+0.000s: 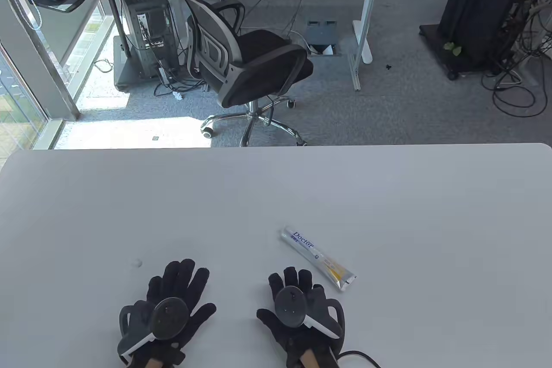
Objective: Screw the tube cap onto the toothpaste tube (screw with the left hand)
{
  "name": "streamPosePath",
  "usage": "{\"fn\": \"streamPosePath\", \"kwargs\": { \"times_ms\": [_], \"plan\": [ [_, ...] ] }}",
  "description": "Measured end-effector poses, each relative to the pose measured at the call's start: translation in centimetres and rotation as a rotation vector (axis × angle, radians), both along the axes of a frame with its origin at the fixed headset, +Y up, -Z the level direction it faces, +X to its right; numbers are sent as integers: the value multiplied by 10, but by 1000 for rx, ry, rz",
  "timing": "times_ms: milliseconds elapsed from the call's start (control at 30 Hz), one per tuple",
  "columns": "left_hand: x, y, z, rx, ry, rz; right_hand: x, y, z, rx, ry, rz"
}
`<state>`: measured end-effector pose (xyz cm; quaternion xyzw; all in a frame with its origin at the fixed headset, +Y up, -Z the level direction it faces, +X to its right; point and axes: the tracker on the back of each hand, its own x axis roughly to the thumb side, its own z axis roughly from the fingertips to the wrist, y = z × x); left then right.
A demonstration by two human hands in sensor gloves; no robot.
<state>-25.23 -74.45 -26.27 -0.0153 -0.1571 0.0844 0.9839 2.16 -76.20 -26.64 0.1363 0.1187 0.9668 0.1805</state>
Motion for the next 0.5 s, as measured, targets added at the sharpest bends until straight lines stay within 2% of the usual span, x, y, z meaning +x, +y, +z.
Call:
{"fn": "streamPosePath", "kwargs": {
  "times_ms": [200,333,500],
  "plan": [
    [4,-4,-2,-5,-28,-36,-4,2,5,-28,19,-81],
    [4,-3,-1,-4,-23,7,-8,1,6,-16,32,-65],
    [1,-1,-1,15,9,16,-1,16,1,92,-21,-179]
  ]
}}
